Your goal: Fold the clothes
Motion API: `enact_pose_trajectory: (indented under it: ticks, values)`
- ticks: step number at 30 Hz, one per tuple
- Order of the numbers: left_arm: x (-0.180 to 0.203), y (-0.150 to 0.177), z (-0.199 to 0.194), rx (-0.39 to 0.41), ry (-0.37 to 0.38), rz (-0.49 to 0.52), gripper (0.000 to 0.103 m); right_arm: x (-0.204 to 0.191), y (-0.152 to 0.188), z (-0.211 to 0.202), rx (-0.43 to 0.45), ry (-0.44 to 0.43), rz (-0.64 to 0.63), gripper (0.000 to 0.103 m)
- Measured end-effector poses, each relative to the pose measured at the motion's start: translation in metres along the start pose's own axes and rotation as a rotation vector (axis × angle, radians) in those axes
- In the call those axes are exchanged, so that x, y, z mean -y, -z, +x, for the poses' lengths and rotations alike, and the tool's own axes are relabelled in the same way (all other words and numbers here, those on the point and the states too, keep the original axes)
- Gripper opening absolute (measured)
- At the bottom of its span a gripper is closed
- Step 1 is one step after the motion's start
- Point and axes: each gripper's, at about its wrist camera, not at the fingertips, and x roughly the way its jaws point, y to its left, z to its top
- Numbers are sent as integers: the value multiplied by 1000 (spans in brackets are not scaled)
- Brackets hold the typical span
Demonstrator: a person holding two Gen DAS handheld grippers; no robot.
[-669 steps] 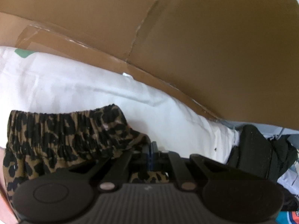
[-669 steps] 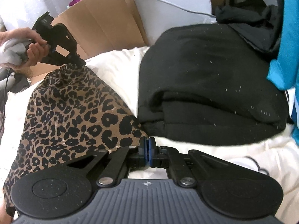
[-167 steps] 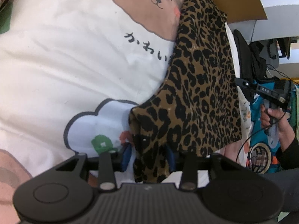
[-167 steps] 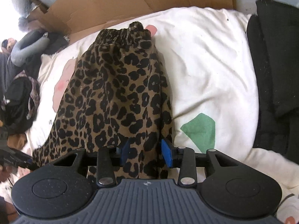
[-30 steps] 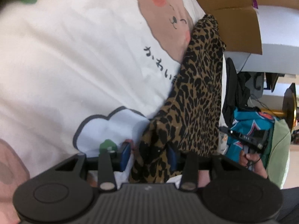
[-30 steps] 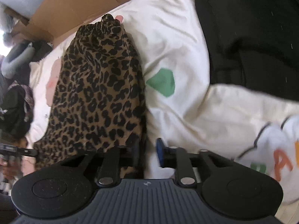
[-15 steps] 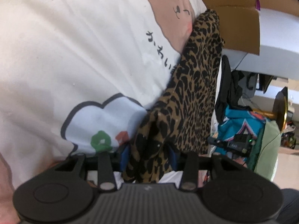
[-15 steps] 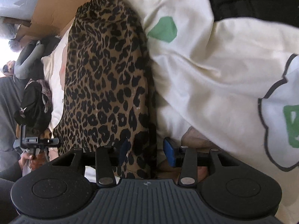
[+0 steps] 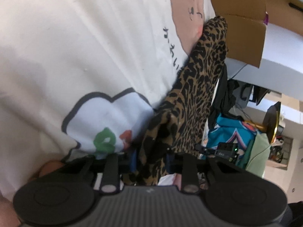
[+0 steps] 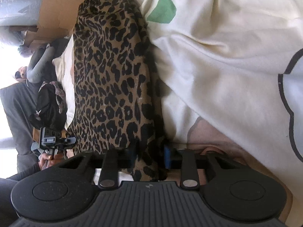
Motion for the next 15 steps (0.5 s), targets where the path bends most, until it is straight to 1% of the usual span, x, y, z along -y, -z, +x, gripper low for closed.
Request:
enact_pose_trajectory:
  ticks: [5, 7, 8, 9, 10, 15]
  values:
    - [-3, 1, 2, -2, 14, -16, 28, -10, -3, 6, -21, 20, -31, 29]
    - [1, 1, 5, -4, -1, 9, 14, -15, -4, 9, -28, 37, -58, 28]
    - [4, 1, 6, -6, -5, 21, 10, -17, -4, 10, -28, 41, -69, 24]
    - [7, 1, 6, -6, -6, 30, 8, -19, -3, 9, -25, 39, -80, 7]
    - [10, 1, 6, -6, -5, 40, 7, -21, -3, 7, -11, 27, -91, 3]
    - [30, 3, 0, -8, 12, 91, 5, -23, 1, -1, 12, 7, -106, 3]
